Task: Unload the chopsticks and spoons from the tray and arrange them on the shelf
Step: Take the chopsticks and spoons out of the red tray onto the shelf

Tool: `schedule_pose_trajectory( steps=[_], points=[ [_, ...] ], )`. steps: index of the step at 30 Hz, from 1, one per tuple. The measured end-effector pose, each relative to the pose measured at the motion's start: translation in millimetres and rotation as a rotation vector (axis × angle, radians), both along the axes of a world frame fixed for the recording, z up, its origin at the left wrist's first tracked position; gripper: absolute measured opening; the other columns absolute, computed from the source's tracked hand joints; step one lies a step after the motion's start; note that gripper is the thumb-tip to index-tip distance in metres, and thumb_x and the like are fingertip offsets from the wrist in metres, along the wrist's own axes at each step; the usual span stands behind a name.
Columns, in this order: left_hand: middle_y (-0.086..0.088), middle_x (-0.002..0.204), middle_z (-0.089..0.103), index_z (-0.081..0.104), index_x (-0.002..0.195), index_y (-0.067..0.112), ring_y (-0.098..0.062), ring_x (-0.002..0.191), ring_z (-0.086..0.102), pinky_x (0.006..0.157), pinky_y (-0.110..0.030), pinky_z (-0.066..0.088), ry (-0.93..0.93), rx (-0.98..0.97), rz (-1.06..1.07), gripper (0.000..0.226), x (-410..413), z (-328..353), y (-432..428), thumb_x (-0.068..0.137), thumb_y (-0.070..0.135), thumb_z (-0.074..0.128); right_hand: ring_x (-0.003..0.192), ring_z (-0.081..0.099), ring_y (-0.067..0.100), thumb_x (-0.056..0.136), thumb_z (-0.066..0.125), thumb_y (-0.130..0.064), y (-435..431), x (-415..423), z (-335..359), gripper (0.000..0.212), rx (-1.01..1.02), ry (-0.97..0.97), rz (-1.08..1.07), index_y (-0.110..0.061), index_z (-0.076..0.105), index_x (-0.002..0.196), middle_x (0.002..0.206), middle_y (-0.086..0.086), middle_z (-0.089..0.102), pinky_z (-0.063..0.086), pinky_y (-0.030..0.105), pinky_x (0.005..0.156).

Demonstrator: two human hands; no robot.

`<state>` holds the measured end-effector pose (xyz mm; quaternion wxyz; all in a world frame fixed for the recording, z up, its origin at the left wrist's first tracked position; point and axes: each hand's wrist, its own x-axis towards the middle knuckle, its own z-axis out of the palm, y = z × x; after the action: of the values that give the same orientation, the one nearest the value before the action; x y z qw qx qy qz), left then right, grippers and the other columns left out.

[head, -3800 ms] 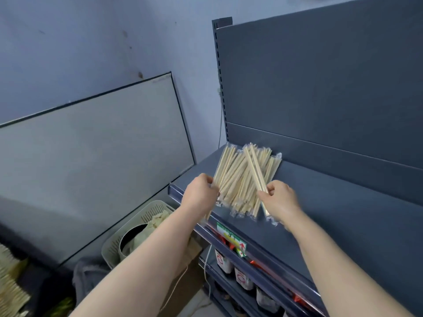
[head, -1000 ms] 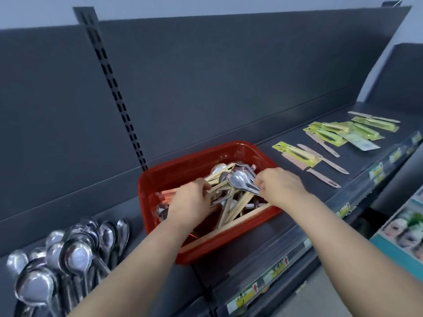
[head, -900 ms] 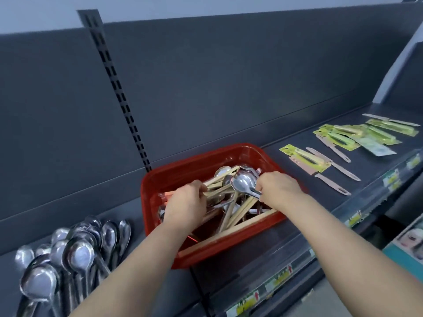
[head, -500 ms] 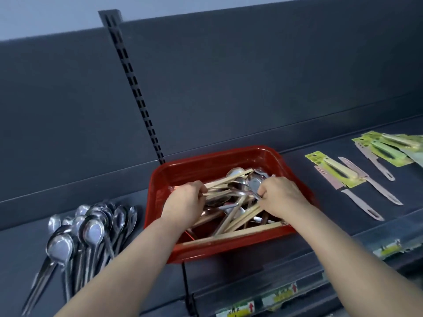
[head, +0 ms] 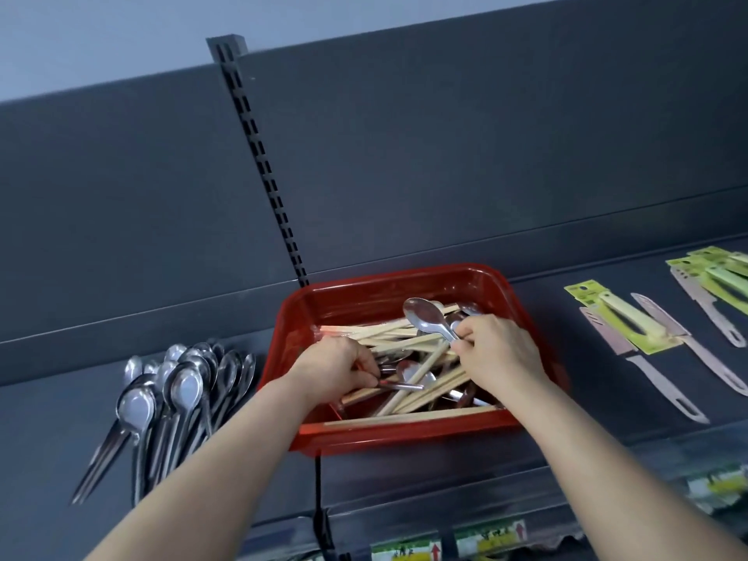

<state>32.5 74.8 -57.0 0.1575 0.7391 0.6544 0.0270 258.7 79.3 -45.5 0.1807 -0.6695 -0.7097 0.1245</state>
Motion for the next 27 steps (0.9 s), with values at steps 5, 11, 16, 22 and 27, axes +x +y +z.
schedule_pose_trajectory(
  steps=[5, 11, 16, 22, 27],
  points=[
    [0.016, 0.102, 0.069, 0.073, 0.101, 0.036, -0.004, 0.098, 0.060, 0.086, -0.022, 0.047, -0.025, -0.067, -0.020, 0.020, -1.0, 4.6, -6.8, 0.081, 0.037, 0.073, 0.070, 0.049, 0.029, 0.092, 0.052, -0.025, -0.9, 1.1, -0.4, 0.038, 0.015, -0.005, -0.005, -0.014, 0.040, 0.058, 0.062, -0.002, 0.049, 0.032, 0.028, 0.060],
    [-0.005, 0.102, 0.069, 0.068, 0.100, 0.015, -0.025, 0.099, 0.063, 0.078, -0.032, 0.047, 0.173, 0.197, 0.299, 0.029, 5.8, 13.5, -19.1, 0.084, 0.040, 0.067, 0.081, 0.056, 0.030, 0.093, 0.052, -0.025, -0.9, -0.1, -2.0, 0.034, -0.006, -0.022, 0.040, -0.016, 0.040, 0.063, 0.076, 0.002, 0.056, 0.034, 0.028, 0.064],
    [-0.010, 0.122, 0.061, 0.057, 0.121, 0.010, -0.029, 0.115, 0.057, 0.090, -0.034, 0.046, 0.253, 0.024, 0.470, 0.058, 34.1, 9.4, -21.1, 0.086, 0.056, 0.056, 0.076, 0.055, 0.028, 0.086, 0.056, -0.015, 1.7, -1.7, -7.4, 0.024, -0.060, -0.075, 0.072, -0.014, 0.047, 0.064, 0.071, 0.000, 0.053, 0.036, 0.026, 0.062],
    [-0.009, 0.121, 0.062, 0.051, 0.125, 0.011, -0.027, 0.113, 0.058, 0.085, -0.029, 0.043, 0.154, 0.001, 0.490, 0.057, 51.5, 11.4, -15.7, 0.083, 0.048, 0.062, 0.084, 0.061, 0.025, 0.083, 0.058, -0.009, -2.4, -1.5, -2.1, 0.015, -0.108, -0.116, 0.122, -0.021, 0.067, 0.086, 0.090, -0.001, 0.065, 0.037, 0.022, 0.061],
    [-0.005, 0.117, 0.065, 0.063, 0.114, 0.021, -0.025, 0.110, 0.059, 0.087, -0.032, 0.045, 0.065, -0.052, 0.400, 0.036, 53.1, 4.3, -16.5, 0.091, 0.046, 0.052, 0.096, 0.063, 0.026, 0.086, 0.057, -0.018, -4.0, 3.3, 1.6, 0.020, -0.007, 0.064, 0.066, -0.027, 0.066, 0.101, 0.095, -0.005, 0.069, 0.038, 0.024, 0.065]
  ],
)
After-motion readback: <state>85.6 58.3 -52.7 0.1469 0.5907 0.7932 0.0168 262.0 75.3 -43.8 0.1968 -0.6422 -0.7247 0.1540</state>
